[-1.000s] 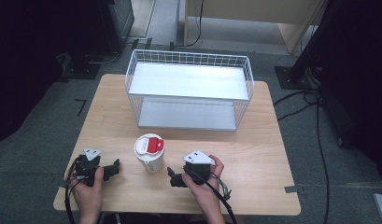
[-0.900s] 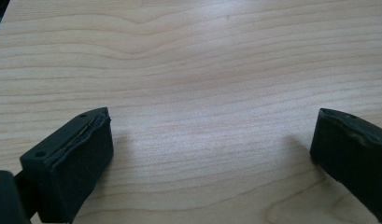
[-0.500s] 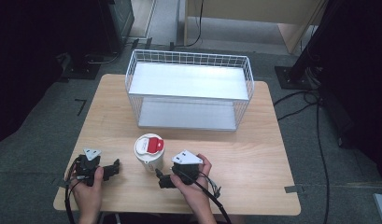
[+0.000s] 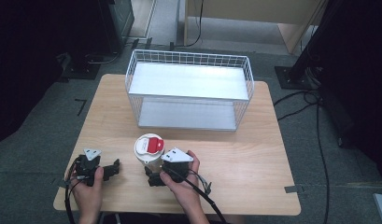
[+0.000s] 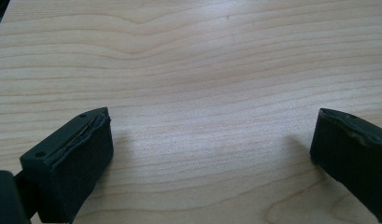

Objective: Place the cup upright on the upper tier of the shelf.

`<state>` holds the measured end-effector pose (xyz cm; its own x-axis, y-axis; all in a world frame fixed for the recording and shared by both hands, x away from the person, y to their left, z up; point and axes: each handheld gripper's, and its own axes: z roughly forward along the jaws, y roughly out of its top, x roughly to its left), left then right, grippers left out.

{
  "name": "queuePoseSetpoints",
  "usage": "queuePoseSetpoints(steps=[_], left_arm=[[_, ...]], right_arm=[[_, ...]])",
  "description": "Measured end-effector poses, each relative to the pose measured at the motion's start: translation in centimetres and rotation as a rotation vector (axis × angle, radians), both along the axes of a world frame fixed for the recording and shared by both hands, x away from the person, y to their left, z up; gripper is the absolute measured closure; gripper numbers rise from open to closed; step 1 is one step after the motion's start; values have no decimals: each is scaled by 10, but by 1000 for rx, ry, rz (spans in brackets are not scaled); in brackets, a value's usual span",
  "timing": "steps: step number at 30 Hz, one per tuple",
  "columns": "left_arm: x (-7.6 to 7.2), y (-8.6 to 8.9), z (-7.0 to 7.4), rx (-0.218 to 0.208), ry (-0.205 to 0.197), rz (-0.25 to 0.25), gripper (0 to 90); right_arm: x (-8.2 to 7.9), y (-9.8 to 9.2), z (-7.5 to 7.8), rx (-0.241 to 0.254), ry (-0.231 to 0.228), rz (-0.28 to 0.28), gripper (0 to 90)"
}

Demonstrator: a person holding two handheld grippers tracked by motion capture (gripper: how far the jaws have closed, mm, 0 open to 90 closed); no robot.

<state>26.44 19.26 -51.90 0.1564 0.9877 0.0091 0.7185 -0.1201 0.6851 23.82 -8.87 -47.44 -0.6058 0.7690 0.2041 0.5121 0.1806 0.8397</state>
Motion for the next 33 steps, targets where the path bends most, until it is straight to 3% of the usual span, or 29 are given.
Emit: queuePoseSetpoints(steps=[10, 11, 14, 19, 26, 33], left_arm=[[0, 0, 0, 0, 0, 0, 0], [0, 0, 0, 0, 0, 0, 0], [0, 0, 0, 0, 0, 0, 0], [0, 0, 0, 0, 0, 0, 0], [0, 0, 0, -1, -1, 0, 0], [0, 0, 0, -1, -1, 0, 0]], right_arm=[[2, 17, -2, 17, -35, -32, 5], [3, 19, -2, 51, -35, -46, 5], [4, 20, -2, 58, -40, -58, 5], [4, 28, -5, 31, -57, -123, 64], [7, 36, -10, -10, -85, -151, 77], [8, 41, -12, -19, -112, -170, 95]])
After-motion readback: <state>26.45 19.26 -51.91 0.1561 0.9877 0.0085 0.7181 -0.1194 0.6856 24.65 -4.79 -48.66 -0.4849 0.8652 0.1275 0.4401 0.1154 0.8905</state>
